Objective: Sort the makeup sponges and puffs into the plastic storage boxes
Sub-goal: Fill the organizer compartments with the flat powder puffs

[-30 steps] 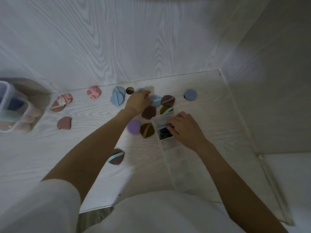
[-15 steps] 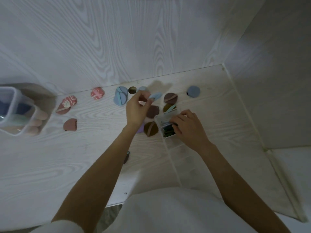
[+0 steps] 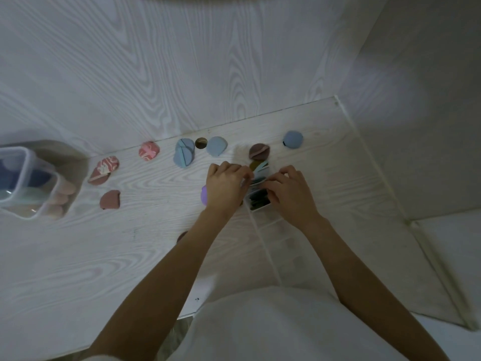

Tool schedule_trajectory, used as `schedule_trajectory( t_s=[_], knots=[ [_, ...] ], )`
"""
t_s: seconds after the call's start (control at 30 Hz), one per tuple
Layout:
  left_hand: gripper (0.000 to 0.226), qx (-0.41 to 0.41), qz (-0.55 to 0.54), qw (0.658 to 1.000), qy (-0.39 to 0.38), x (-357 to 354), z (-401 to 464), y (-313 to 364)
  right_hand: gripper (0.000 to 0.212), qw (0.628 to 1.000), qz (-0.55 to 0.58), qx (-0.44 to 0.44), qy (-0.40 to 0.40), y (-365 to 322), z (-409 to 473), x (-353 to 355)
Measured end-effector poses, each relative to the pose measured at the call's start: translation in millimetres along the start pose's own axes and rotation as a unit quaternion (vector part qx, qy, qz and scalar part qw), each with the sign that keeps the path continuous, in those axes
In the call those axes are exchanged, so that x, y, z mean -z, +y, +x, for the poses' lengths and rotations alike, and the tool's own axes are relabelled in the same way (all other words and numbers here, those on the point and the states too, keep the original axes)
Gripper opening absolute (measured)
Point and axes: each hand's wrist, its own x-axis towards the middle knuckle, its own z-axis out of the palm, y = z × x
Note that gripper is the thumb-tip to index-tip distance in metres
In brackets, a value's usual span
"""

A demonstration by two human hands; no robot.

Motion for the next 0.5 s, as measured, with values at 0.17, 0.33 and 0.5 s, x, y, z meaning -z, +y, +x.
schedule_trajectory(
  t_s=[0.17,0.33,0.5],
  knots=[
    [0.009,-0.016,0.024,0.999,-0.026,-3.4,-3.8,4.2,0.022,1.0,0.011,-0.001,0.01,2.0,-0.5,-1.4],
    [0.009,0.011,0.005,1.0,-0.007,-3.3,-5.6,0.3,0.023,1.0,0.008,0.005,0.01,3.3,0.3,-2.7],
    [0.012,0.01,0.004,1.0,-0.016,-3.4,-2.8,2.8,0.021,0.999,0.003,0.014,0.029,7.5,3.2,-2.8]
  ],
)
